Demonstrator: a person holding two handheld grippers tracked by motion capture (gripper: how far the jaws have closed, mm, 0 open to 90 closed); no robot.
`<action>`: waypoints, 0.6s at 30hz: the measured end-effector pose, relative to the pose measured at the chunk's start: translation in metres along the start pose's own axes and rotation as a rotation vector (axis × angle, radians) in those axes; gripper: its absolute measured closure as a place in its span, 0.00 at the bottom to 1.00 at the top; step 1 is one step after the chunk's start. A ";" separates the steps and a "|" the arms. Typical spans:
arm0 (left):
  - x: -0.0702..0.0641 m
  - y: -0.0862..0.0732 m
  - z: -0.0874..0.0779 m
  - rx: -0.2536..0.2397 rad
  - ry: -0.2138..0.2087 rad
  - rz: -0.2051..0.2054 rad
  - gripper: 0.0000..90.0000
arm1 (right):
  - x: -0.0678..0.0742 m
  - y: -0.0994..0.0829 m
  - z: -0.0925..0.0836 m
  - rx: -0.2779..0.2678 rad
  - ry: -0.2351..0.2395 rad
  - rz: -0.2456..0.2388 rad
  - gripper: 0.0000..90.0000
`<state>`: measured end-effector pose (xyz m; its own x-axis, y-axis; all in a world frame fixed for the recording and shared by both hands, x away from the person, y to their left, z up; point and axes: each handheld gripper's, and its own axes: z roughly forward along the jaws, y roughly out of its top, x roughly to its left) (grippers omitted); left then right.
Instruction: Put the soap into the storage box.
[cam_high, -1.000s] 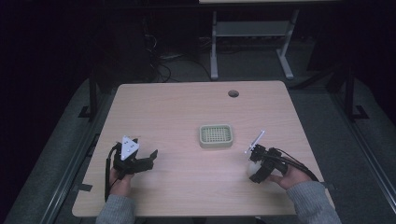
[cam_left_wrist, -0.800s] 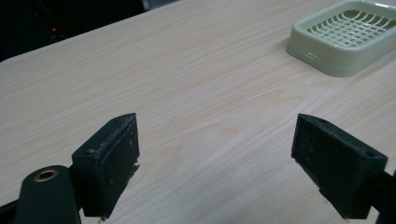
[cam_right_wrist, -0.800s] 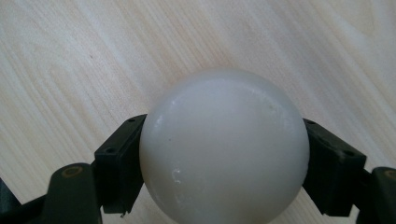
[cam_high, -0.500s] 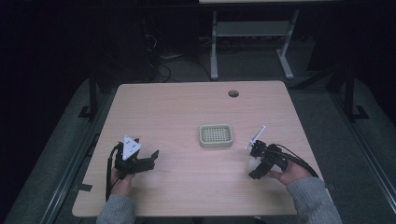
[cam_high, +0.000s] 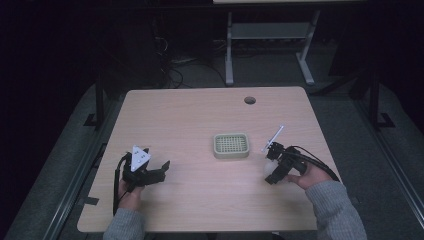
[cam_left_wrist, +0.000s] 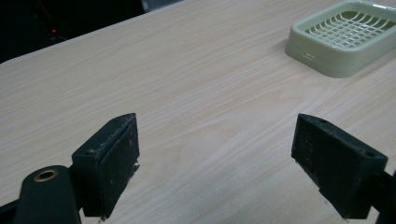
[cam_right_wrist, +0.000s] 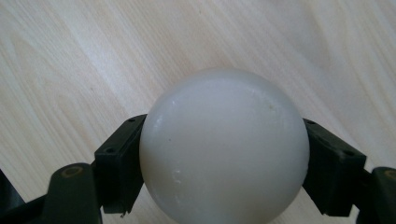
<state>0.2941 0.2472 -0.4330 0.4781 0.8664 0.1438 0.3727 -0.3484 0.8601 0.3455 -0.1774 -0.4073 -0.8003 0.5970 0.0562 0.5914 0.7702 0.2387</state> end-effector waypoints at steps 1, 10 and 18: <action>0.000 0.000 0.000 0.001 0.000 -0.002 0.16 | 0.000 0.001 0.000 0.003 -0.002 -0.001 0.26; 0.001 0.000 0.000 0.002 0.001 -0.004 0.16 | -0.001 0.012 -0.002 0.009 -0.006 -0.017 0.26; 0.001 0.000 0.000 0.002 0.000 -0.004 0.16 | -0.003 0.026 -0.007 0.013 -0.007 -0.037 0.26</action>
<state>0.2946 0.2482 -0.4329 0.4764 0.8680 0.1400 0.3766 -0.3454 0.8596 0.3628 -0.1608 -0.3943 -0.8207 0.5700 0.0404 0.5630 0.7944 0.2280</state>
